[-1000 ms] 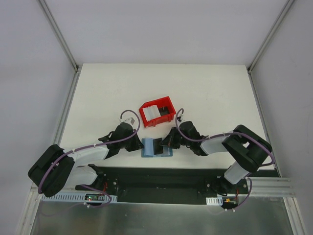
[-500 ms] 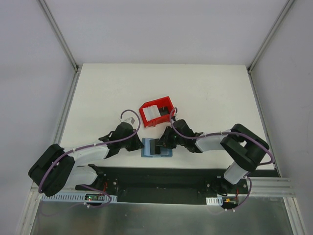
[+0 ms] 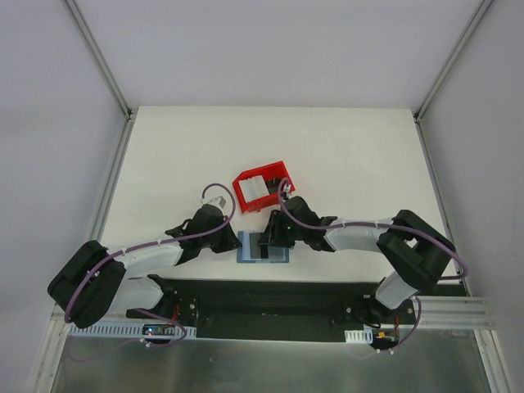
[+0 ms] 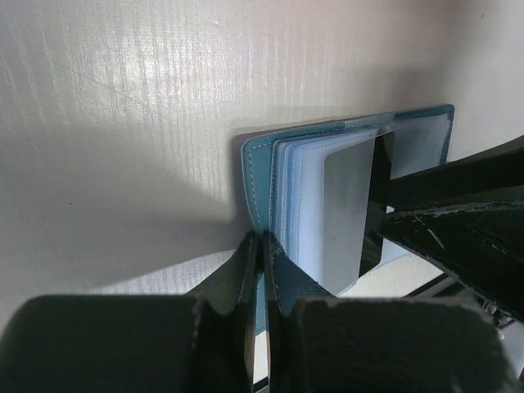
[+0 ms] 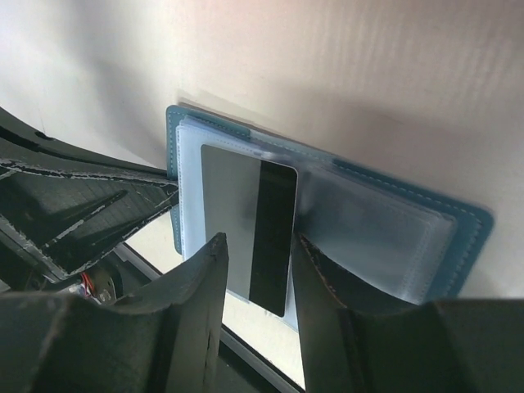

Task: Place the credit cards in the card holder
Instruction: Insert the credit card into the card holder.

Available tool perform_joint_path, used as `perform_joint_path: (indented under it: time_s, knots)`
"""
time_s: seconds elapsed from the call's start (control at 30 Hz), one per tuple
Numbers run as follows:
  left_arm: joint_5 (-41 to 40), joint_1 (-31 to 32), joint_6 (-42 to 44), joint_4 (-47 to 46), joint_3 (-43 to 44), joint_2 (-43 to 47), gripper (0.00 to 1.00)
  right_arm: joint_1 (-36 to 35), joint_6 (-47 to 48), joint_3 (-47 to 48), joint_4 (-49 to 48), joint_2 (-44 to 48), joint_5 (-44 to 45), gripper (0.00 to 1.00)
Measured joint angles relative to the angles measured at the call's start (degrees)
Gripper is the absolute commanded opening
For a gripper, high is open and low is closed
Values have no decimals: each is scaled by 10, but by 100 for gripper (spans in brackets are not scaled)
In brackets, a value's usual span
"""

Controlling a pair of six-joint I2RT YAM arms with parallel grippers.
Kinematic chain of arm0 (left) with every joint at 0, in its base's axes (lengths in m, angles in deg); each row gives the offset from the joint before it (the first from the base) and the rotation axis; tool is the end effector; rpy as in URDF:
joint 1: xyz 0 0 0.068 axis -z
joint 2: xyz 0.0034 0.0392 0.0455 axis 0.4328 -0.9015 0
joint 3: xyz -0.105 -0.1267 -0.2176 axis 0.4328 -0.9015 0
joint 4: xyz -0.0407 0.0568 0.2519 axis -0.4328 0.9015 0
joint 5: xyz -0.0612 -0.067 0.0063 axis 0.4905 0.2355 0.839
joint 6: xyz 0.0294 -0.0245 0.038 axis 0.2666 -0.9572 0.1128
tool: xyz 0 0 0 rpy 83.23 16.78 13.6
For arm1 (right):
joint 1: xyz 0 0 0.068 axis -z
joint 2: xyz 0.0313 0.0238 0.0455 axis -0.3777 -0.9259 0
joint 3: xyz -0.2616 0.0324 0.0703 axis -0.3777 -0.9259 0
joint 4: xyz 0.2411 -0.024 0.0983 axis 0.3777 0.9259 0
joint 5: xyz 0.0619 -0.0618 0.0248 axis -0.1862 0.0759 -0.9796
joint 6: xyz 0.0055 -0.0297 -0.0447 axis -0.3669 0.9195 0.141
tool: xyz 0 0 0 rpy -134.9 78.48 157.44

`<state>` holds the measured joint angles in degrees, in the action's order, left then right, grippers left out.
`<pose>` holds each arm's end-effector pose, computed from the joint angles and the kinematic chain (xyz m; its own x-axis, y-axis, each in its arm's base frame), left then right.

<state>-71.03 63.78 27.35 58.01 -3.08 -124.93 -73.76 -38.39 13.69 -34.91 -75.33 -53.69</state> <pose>0.1689 -0.1382 0.1463 -0.8405 -0.2652 -0.4724 0.1048 0.7760 -0.6220 0.1863 0.2430 0.1520 -0.8277 -0.0520 -0.5587 -0.4214 0.7150 0.5578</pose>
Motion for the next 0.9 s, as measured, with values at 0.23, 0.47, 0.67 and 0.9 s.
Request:
perform_joint_path:
  time_s: [0.23,0.47,0.67,0.9]
  knots:
    - [0,0,0,0,0,0,0,-8,13,25,4,-26,-15,33]
    - [0,0,0,0,0,0,0,-14,29,45,16,-37,-28,23]
    - [0,0,0,0,0,0,0,-14,33,52,17,-47,-36,26]
    - [0,0,0,0,0,0,0,-14,65,60,55,-30,-19,33]
